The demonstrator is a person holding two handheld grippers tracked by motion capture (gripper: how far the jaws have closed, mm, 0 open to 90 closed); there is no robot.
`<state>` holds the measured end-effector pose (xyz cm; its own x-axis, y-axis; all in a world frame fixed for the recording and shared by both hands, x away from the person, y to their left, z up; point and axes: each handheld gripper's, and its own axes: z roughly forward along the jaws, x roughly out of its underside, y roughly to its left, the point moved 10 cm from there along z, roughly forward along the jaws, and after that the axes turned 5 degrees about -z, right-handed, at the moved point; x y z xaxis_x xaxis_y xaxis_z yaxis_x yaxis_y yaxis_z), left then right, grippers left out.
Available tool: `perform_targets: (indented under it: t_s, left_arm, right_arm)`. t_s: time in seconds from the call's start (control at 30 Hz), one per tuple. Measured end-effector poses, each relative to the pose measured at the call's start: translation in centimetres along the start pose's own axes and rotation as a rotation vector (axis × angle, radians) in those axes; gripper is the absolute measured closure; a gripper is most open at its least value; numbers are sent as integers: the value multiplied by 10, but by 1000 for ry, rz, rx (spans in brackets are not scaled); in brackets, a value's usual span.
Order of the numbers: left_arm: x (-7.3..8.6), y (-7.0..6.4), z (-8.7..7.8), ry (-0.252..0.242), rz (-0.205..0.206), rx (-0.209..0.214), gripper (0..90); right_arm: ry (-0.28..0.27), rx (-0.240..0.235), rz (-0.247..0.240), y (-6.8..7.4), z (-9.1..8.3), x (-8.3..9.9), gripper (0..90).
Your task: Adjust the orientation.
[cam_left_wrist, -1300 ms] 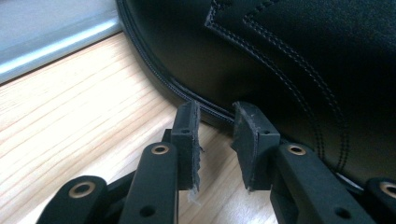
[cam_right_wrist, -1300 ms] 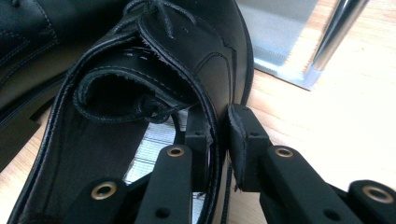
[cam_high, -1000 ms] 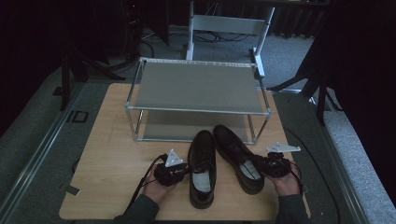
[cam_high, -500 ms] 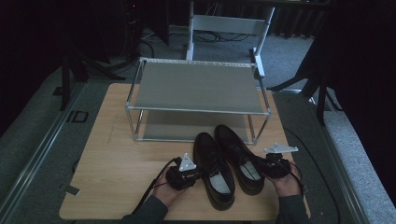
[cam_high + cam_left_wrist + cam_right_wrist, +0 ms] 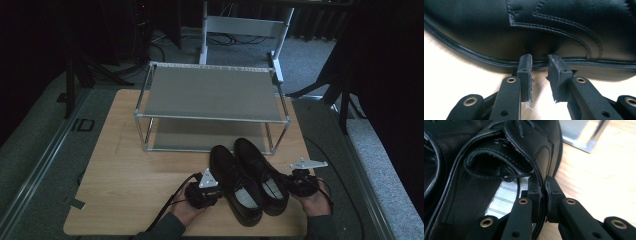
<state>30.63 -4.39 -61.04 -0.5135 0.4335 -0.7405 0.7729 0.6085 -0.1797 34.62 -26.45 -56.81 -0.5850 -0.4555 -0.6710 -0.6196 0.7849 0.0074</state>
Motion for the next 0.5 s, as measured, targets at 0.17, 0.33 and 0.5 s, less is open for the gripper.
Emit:
perform_targets:
  t_s: [0.17,0.33,0.5]
  left_arm:
    - [0,-7,2,3,2,32,717]
    - [-2,-16,7,10,31,42,683]
    - [-2,-16,7,7,17,60,685]
  right_arm:
    - [-12,-23,27,-3,-3,6,842]
    - [-38,40,32,-5,-1,-1,850]
    - [-82,57,66,-7,3,-11,851]
